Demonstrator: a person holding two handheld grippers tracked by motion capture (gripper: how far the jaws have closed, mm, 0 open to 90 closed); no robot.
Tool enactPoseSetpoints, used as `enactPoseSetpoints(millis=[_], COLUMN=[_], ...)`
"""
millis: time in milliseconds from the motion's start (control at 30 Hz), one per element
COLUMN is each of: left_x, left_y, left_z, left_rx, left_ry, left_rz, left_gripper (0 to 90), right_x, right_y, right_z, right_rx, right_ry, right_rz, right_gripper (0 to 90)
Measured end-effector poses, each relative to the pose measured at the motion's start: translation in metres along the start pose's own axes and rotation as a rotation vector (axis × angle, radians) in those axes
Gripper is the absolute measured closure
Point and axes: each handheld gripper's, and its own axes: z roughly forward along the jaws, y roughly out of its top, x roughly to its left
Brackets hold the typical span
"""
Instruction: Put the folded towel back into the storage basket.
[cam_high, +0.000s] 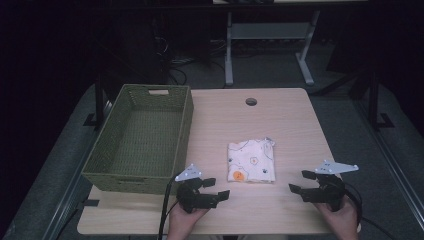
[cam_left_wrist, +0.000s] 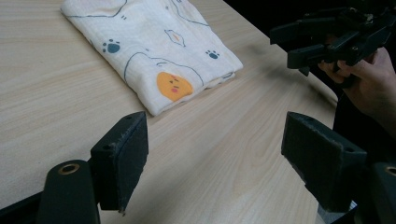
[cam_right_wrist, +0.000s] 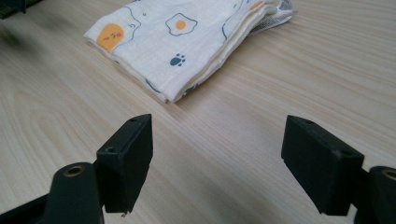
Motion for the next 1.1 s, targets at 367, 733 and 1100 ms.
enactPoseSetpoints(millis=[367,733,1100], left_x=[-0.002,0.005,0.013], left_y=[0.001,0.024,0.042], left_z=[0.005,0.029,0.051], left_rx=[0.009,0.056,0.127], left_ry=[-0.010,0.040,0.148], left_rz=[-0.011,-0.022,-0.036], left_gripper=[23.4,24.3,27.4], right_x=[-0.003,-0.023,-0.025], right_y=[0.005,0.032,0.079], right_z=[0.004,0.023,0.056], right_rx=[-0.007,0.007,0.070], right_ry=[0.023,0.057,0.070], right_rz=[0.028,0.075,0.035], right_gripper=[24.7,25.2,25.5])
